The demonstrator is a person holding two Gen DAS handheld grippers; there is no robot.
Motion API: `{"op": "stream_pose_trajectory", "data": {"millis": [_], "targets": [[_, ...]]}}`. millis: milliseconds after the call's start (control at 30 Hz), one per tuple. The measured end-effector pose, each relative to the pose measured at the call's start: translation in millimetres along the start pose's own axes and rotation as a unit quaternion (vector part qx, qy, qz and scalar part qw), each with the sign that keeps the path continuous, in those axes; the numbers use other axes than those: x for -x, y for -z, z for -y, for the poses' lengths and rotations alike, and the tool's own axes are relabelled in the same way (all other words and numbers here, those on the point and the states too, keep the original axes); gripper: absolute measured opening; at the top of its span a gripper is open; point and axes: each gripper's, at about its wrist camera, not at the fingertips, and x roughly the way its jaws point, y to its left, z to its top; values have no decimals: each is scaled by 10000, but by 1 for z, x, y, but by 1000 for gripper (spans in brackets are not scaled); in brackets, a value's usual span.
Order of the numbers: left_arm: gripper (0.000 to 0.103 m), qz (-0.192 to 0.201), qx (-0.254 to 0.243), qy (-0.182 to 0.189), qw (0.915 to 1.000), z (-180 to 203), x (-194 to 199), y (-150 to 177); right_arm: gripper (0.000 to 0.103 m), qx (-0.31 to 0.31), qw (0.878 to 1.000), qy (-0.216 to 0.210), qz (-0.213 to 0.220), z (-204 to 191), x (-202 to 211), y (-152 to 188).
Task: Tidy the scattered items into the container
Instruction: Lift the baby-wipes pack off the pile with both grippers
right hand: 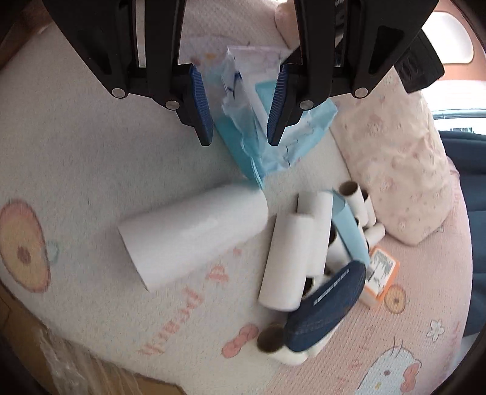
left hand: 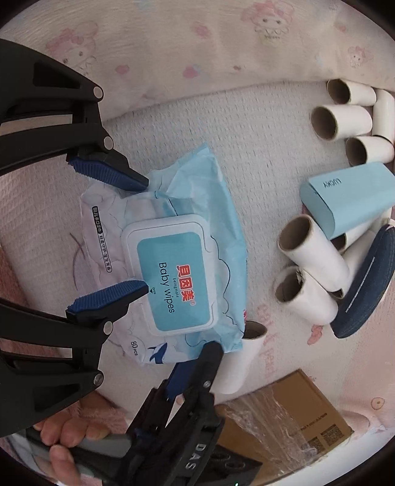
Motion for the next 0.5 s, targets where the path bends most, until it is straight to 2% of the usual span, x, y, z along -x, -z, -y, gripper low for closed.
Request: {"op": "stream_pose_trajectory", "data": {"millis": [100,200,267,333,433,500], "targets": [[64,136,-53,45,9999,5,-2,-10,35,-30,9999,-91,101,2,-1,-14],[64,278,-73,142,9995,7,-2,-21,35,-53,9989,-254,391,7,7,-25],[64,317,-84,155,9993,9,-3,-26,35,-87,9984,-217,516,10,11,-34],[64,314,-95,116,9994,10,-4,-29,35,-131,9979,-265,573,13,12,-44],[65,356,-115,161,9992,9,1,-27,35,-160,9977,-121,643,16,16,-52],[65,407,-118,235,9988,7,5,-23,35,-218,9974,-246,642,17,22,-47]]}}
